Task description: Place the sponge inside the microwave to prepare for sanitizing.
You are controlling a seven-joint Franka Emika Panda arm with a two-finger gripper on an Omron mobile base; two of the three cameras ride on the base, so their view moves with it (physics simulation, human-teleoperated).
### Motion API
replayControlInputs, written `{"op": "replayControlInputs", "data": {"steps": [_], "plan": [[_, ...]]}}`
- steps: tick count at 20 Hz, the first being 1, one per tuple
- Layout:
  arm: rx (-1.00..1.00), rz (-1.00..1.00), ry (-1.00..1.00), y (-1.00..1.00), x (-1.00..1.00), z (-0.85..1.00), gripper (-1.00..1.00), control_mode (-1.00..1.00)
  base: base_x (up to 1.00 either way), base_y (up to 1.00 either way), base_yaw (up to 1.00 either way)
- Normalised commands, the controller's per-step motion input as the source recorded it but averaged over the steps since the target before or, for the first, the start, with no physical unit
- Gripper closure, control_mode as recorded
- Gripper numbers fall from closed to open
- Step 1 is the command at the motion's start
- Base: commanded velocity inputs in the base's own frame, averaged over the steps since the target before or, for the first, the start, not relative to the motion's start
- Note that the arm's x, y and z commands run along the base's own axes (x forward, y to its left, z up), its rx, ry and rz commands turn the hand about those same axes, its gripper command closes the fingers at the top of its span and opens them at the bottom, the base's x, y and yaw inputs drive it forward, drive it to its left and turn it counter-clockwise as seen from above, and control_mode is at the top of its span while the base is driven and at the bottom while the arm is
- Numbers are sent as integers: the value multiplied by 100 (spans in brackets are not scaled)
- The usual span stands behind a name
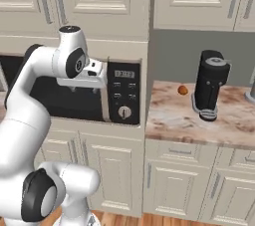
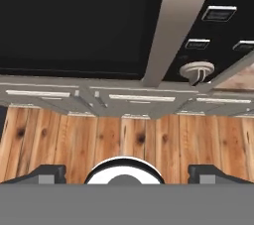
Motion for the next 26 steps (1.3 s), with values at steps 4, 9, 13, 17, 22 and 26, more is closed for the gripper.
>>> {"op": "replayControlInputs", "data": {"steps": [4, 9, 13, 17, 22, 26], "plan": [[0, 0, 0, 0, 0, 0, -100, 100, -52, 0, -5], [0, 0, 0, 0, 0, 0, -100, 100, -45, 0, -6], [0, 0, 0, 0, 0, 0, -100, 100, -36, 1, -6], [0, 0, 0, 0, 0, 0, -100, 100, -41, 1, -4], [0, 0, 0, 0, 0, 0, -100, 100, -5, 0, -1], [0, 0, 0, 0, 0, 0, -100, -100, 0, 0, 0]]}}
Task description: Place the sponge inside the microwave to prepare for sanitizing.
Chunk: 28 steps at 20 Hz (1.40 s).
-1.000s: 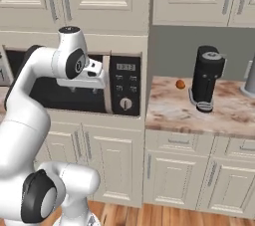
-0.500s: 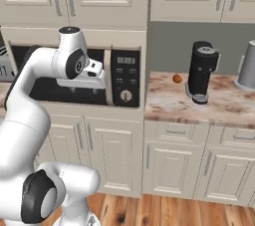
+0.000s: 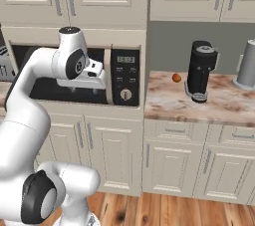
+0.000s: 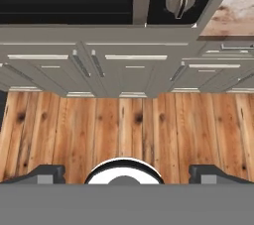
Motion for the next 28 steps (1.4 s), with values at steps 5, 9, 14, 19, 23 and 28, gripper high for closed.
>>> {"op": "replayControlInputs", "data": {"steps": [5, 9, 14, 19, 23, 28], "plan": [[-4, -4, -19, 3, 12, -3, -100, -100, 0, 0, 0], [-17, -12, -31, 5, 74, -46, -100, -100, 0, 0, 0], [-7, -5, -11, -4, 100, -42, -100, -100, 0, 0, 0], [7, 2, 0, -9, 82, -2, -100, -100, 0, 0, 0], [12, 3, 6, -8, 60, 0, -100, -100, 0, 0, 0], [5, 0, 2, 0, 59, 0, -100, -100, 0, 0, 0]]}}
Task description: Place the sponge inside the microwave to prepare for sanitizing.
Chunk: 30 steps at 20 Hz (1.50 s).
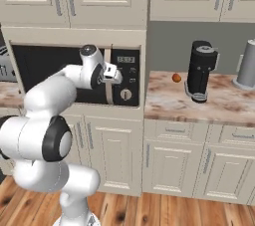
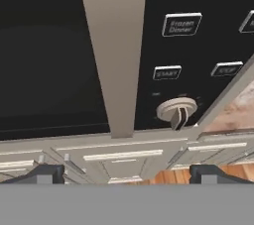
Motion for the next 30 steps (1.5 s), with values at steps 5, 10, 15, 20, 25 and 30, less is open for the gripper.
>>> {"op": "replayControlInputs", "data": {"steps": [5, 10, 15, 20, 25, 30], "plan": [[0, 0, -4, 0, 49, -5, -100, -100, 0, 0, 0], [0, 0, -10, 0, 39, -27, -100, -100, 0, 0, 0], [0, 0, -13, 0, 35, -30, -100, -100, 0, 0, 0], [0, 0, -4, 0, 52, -4, -100, -100, 0, 0, 0], [0, 0, 0, 0, 36, -2, 100, -100, 0, 0, 0], [0, 0, 0, 0, 13, -2, 100, -100, 0, 0, 0]]}}
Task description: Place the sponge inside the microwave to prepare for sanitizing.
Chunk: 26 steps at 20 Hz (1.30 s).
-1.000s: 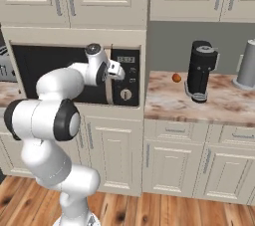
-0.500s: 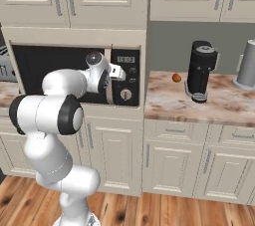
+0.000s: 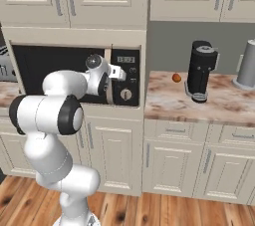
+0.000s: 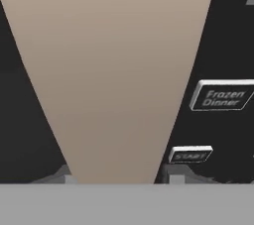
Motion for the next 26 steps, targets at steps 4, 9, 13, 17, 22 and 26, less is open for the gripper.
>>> {"op": "replayControlInputs", "data": {"steps": [4, 9, 13, 17, 22, 26], "plan": [[0, -1, 0, 0, -17, 0, 100, -100, 0, 0, 0], [-4, -4, 0, 23, -90, -20, 100, -100, 0, 0, 0], [-12, -7, 0, 53, -100, -51, 100, -100, 0, 0, 0], [-13, -12, 0, 80, -100, -61, 100, -100, 0, 0, 0], [-2, -13, 0, 72, -100, -71, 100, -100, 0, 0, 0], [0, -27, 1, 79, -100, -82, 100, -100, 0, 0, 0]]}}
